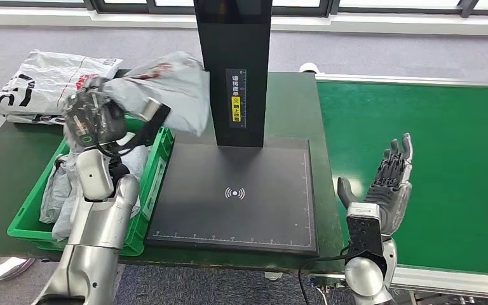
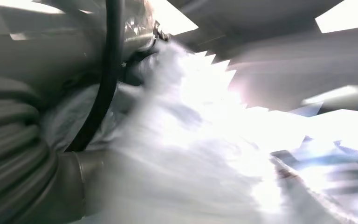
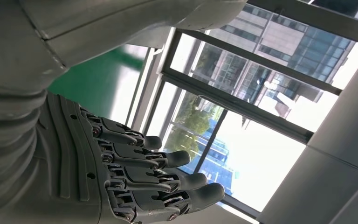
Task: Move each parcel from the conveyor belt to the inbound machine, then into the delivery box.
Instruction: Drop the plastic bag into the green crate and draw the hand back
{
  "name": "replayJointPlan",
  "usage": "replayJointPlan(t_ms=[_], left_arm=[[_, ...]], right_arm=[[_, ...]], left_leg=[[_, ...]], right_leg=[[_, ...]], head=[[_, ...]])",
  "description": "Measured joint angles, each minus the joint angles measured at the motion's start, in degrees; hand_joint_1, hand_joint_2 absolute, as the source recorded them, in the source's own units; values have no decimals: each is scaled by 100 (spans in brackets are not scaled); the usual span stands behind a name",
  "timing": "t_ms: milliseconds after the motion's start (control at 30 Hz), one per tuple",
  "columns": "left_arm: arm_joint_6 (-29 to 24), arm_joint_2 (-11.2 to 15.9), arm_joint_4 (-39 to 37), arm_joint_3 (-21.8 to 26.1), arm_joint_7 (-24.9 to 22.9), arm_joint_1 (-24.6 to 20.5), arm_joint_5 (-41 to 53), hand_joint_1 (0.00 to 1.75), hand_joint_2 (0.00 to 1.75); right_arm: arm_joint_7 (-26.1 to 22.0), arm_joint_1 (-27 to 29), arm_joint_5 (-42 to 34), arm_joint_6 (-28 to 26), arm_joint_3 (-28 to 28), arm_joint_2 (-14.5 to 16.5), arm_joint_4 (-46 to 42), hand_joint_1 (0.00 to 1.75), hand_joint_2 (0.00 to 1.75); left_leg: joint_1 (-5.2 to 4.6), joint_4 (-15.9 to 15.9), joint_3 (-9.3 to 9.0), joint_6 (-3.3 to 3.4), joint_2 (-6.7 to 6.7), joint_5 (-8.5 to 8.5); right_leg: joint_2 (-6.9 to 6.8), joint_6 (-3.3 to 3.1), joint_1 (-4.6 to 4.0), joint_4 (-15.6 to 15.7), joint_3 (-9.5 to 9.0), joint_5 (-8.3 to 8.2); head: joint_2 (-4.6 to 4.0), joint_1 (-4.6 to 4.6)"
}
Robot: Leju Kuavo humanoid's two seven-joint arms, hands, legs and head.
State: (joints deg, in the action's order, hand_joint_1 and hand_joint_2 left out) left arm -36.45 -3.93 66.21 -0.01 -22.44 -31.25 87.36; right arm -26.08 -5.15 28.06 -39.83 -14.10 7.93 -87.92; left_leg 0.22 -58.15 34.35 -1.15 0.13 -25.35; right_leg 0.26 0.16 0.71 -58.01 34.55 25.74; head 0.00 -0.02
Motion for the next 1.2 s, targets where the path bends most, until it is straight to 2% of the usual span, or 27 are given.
replayJointPlan(t_ms=[33,67,100,200,300,400,500,633,733,900,1000,1133,1200], left_arm=[[209,252,-91,-270,-899,33,3,175,175],[454,507,-174,-520,-1530,78,5,175,175],[699,725,-231,-700,-1823,136,8,175,175],[1402,1233,-330,-1010,-1821,371,11,175,175],[1915,1544,-349,-1081,-1755,653,13,175,175],[2276,1693,-288,-1083,-1635,925,14,175,175],[2579,1717,-202,-1083,-1453,1130,14,175,175],[2731,1679,-117,-1065,-1109,1263,14,0,175],[2622,1547,-67,-947,-700,1334,14,0,175],[1567,1209,-46,-473,160,1375,-42,0,175],[1470,1047,-26,-221,309,1371,-45,0,175],[1301,910,-17,-12,541,1370,-215,0,0],[871,853,-5,87,976,1350,-741,0,0]], right_arm=[[5,43,10,1,1,-3,-1,0,175],[25,88,31,7,2,-11,-3,0,175],[50,129,60,20,4,-20,-4,0,175],[120,223,143,77,10,-42,-9,0,175],[164,298,197,134,35,-46,-26,0,175],[180,433,254,186,95,-49,-86,0,175],[175,572,284,214,134,-51,-141,0,175],[167,686,303,245,148,-55,-175,0,175],[164,756,311,280,155,-65,-210,0,175],[193,851,322,330,184,-69,-310,0,175],[209,877,324,343,214,-69,-355,0,175],[222,898,322,344,245,-70,-385,0,175],[222,898,304,343,249,-71,-392,0,175]], left_leg=[[2,1,1,-4,5,1],[6,1,1,-9,7,2],[9,1,2,-12,7,4],[17,2,5,-16,3,6],[17,2,4,-21,15,0],[17,1,4,-17,14,-6],[16,1,5,-17,7,-9],[15,1,3,-19,7,-11],[15,1,3,-18,4,-11],[15,0,3,-18,2,-10],[15,0,2,-18,4,-10],[14,0,2,-18,4,-10],[14,0,3,-19,3,-9]], right_leg=[[3,-3,-5,-1,1,-2],[4,-6,-11,-1,1,-2],[2,-9,-15,-2,1,-1],[-1,-16,-18,-3,0,3],[11,-18,-16,-3,5,3],[11,-18,-12,-3,6,6],[3,-19,-12,-3,3,10],[2,-19,-12,-3,2,10],[-3,-19,-12,-3,-1,10],[-5,-19,-11,-3,-2,10],[-2,-20,-11,-3,-1,9],[-2,-20,-13,-3,0,9],[-3,-20,-16,-3,0,9]], head=[[0,0],[0,0],[0,0],[0,1],[0,1],[0,1],[0,1],[0,-1],[0,0],[0,2],[0,2],[0,1],[0,1]])
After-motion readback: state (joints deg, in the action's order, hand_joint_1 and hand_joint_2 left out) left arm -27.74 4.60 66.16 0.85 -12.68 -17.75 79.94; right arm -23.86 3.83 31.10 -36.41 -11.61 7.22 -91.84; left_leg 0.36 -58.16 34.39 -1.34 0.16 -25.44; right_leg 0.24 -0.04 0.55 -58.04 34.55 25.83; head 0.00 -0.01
